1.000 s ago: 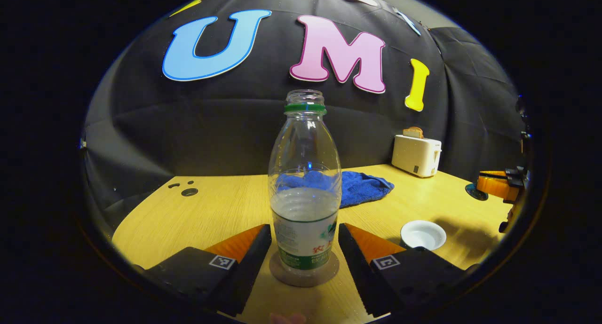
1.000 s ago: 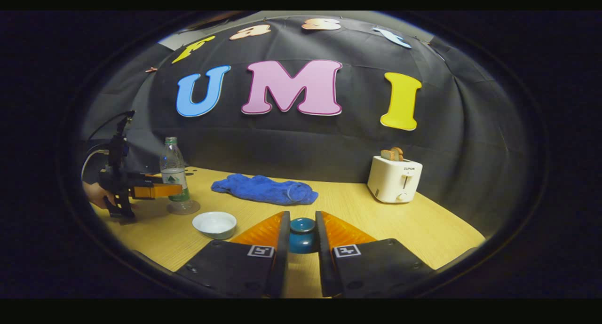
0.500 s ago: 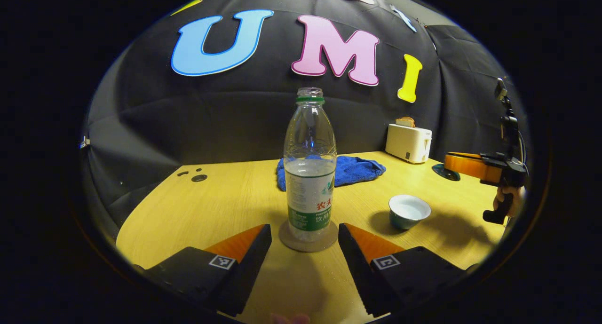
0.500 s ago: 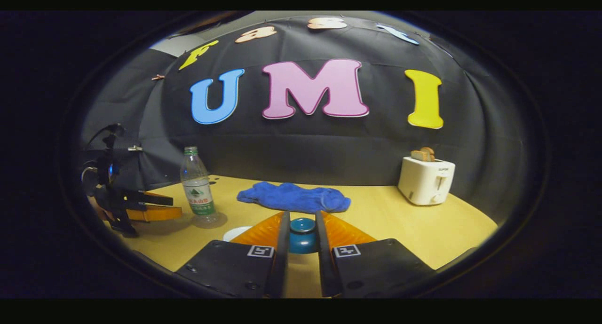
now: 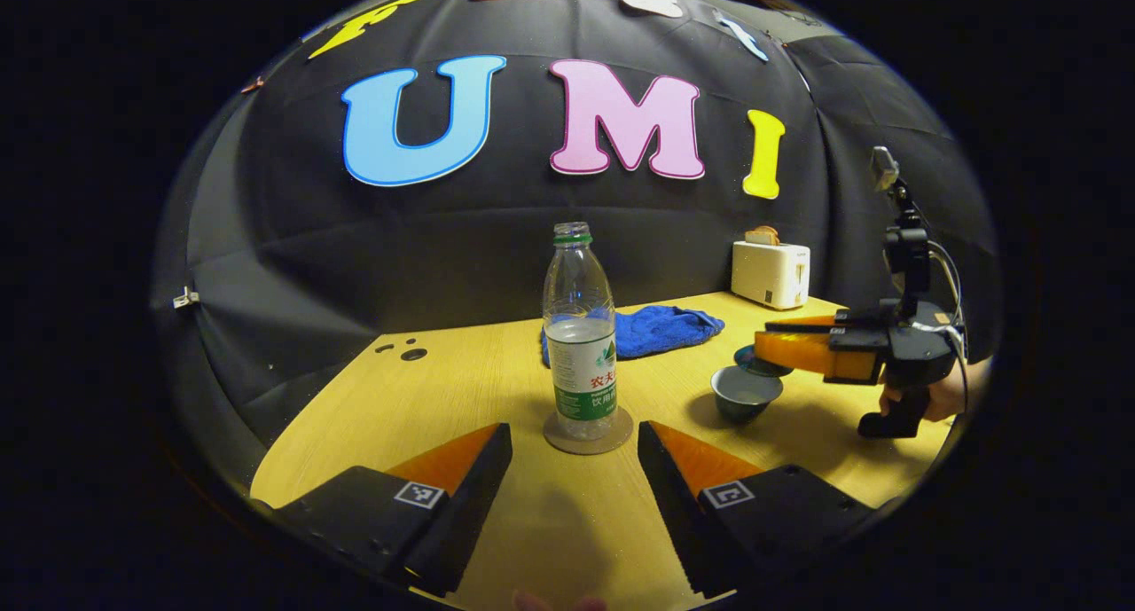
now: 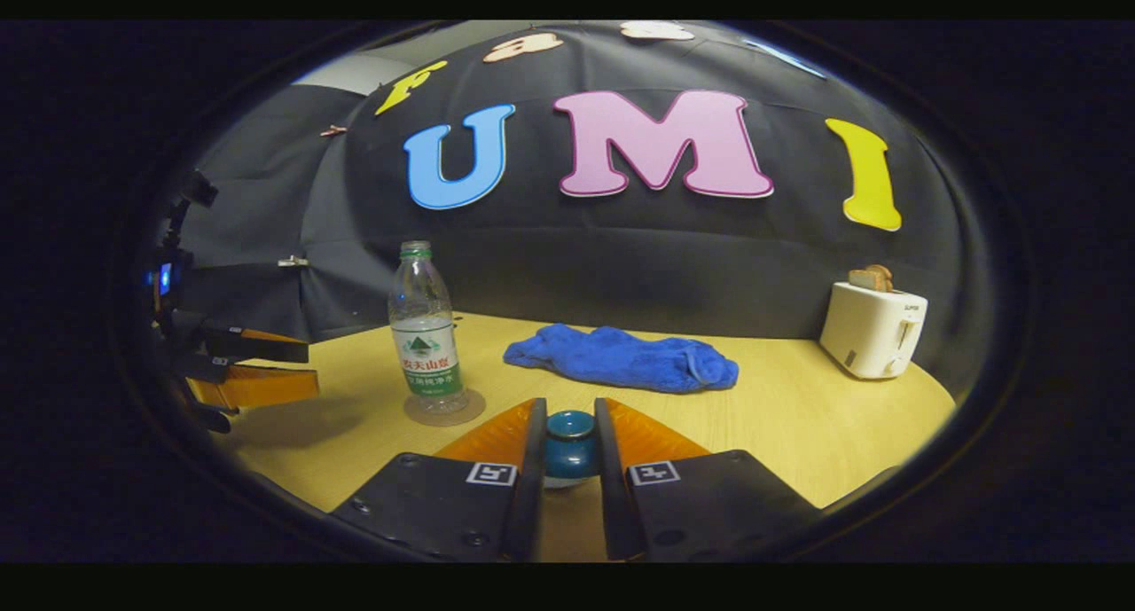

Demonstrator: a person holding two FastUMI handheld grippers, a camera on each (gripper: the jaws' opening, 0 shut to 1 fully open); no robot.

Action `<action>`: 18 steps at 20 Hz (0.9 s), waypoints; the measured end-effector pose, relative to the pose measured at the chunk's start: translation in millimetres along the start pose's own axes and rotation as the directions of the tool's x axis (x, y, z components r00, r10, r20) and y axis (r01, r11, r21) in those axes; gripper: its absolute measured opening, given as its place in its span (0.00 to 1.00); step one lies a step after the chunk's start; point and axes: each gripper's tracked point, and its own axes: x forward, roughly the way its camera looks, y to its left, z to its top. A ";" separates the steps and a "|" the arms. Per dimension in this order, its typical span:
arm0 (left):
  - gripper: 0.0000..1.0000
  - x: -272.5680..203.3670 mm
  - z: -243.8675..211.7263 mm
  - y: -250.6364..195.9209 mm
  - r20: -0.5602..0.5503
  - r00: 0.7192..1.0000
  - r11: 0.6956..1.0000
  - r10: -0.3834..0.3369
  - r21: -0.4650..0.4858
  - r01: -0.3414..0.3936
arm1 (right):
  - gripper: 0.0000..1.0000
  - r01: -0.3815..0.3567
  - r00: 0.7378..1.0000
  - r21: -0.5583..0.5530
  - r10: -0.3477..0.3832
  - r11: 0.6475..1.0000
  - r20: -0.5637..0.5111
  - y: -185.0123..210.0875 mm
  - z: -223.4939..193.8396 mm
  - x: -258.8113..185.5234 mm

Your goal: Open the teacup lid with one hand, grasp the water bottle and pour water into the teacup with the other hand; after pouring, place the water bottle on the coaster and then close the teacup lid.

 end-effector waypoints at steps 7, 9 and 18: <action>0.90 -8.0 -3.7 -3.7 -0.001 1.000 0.994 0.027 -0.109 -0.027 | 0.36 -0.024 0.998 -0.006 0.024 1.000 -0.050 7.2 -19.4 11.1; 0.90 -8.3 -1.6 -2.6 0.006 1.000 0.995 0.029 -0.100 -0.029 | 0.27 -0.034 0.998 -0.006 0.033 0.999 -0.055 9.1 -21.9 13.7; 0.90 -3.0 4.5 -7.2 0.019 1.000 0.998 0.006 -0.067 -0.005 | 0.31 -0.016 0.998 0.003 0.016 1.000 -0.068 2.2 -22.2 28.8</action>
